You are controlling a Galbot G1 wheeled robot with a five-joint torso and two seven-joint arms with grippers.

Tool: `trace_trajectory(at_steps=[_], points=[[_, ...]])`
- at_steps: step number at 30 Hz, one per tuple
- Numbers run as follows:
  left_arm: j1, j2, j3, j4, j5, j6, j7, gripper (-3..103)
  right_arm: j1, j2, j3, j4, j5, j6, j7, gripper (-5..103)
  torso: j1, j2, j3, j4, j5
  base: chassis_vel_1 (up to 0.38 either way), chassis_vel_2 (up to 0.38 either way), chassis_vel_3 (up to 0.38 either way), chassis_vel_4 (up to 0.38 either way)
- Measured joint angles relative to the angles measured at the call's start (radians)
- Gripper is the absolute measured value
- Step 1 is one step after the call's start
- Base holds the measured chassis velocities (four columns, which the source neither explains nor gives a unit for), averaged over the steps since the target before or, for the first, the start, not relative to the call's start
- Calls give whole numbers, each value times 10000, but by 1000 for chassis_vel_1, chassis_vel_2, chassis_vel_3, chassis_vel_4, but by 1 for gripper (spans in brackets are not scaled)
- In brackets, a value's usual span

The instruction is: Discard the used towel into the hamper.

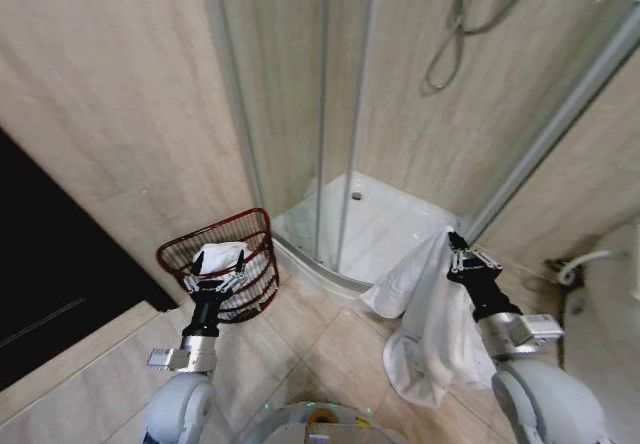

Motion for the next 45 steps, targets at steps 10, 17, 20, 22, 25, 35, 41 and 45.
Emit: trace_trajectory(at_steps=[10, 17, 20, 22, 25, 35, 41, 45], points=[[-18, -99, -13, 130, 17, -107, 29, 100, -650, 317, -159, 230, -394, 171, -5, 0, 0, 0, 3, -3, 5, 56, 46, -55, -46], [116, -190, 74, 44, 329, -111, 164, 100, -444, 151, -79, 230, -194, -36, 30, 0, 0, -36, -34, 4, 4, 0, 0, 0, 0], [108, -167, 85, 25, 411, -103, 171, 100, -441, 171, -78, 230, -175, -50, 31, 0, 0, -114, -112, 4, 3, 0, 0, 0, 0], [72, -158, 98, 25, 419, -103, 164, 100, -441, 200, -78, 230, -174, -51, 31, 0, 0, -186, -186, 4, 3, 0, 0, 0, 0], [38, -151, 100, 24, 419, -103, 153, 100, -440, 214, -80, 229, -172, -50, 32, 0, 0, -227, -229, 3, 4, 0, 0, 0, 0], [-130, -137, 199, 106, 383, -321, -158, 100, -478, 245, -77, 222, -152, -7, 76, 0, 0, -257, -262, 4, 2, 0, 0, 0, 0], [-136, -149, 247, 103, 379, -320, -165, 100, -535, 246, -70, 219, -157, -6, 76, 0, 0, -255, -256, 4, 3, 0, 0, 0, 0], [-136, -124, 233, 74, 368, -298, -165, 100, -589, 262, -73, 217, -167, -9, 76, 0, 0, -249, -252, 4, 3, 0, 0, 0, 0]])
